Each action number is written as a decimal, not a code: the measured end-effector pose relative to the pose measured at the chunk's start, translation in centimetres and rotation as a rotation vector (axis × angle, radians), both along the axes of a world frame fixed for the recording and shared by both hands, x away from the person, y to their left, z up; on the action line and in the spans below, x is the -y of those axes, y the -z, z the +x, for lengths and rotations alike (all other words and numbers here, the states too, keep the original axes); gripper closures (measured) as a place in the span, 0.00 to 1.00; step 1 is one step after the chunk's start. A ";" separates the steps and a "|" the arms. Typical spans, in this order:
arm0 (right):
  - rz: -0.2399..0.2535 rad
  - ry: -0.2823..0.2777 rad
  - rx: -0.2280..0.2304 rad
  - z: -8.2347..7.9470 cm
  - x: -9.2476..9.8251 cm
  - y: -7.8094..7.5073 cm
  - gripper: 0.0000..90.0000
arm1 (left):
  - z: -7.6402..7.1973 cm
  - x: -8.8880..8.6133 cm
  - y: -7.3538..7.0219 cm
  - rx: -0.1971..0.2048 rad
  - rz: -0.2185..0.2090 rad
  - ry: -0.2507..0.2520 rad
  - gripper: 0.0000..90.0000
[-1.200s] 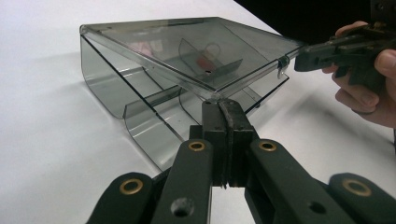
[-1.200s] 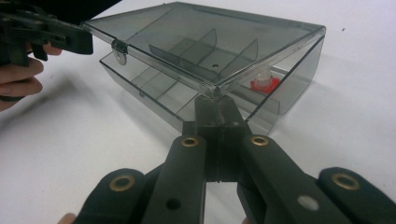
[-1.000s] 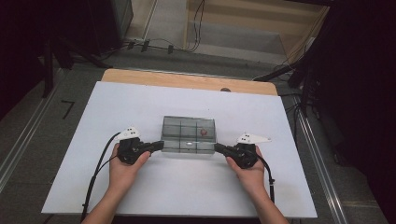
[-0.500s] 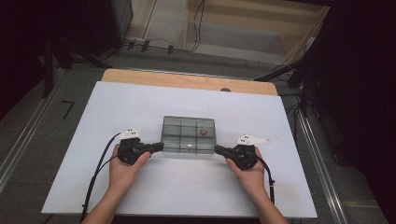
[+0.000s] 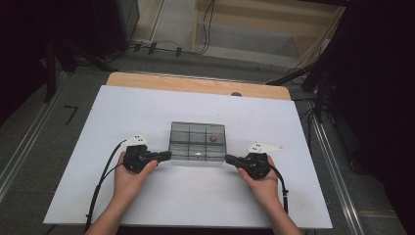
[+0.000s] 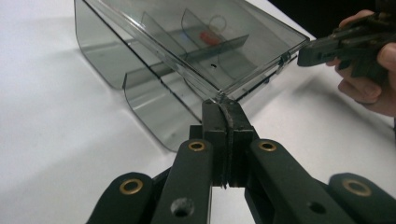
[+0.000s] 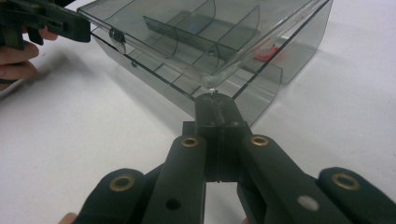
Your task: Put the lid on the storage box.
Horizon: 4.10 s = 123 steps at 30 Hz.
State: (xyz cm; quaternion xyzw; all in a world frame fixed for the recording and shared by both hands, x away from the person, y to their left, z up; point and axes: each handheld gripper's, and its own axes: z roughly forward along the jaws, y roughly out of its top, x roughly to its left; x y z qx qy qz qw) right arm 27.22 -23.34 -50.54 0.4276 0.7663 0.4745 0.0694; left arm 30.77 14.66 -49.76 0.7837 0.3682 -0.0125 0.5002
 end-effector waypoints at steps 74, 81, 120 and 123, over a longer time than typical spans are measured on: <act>0.077 0.133 0.224 -7.6 9.3 -2.0 0.00 | -6.9 -6.5 -2.7 0.294 -0.059 -0.111 0.00; 0.056 0.165 0.221 -8.4 11.0 -1.6 0.00 | -6.9 -8.1 -2.7 0.302 -0.060 -0.137 0.00; -0.001 0.297 0.206 -8.5 16.7 0.3 0.00 | -5.4 -11.1 -1.1 0.297 0.038 -0.188 0.00; 0.019 0.295 0.206 -8.4 16.7 0.2 0.00 | -5.4 -11.0 -1.1 0.296 0.042 -0.186 0.00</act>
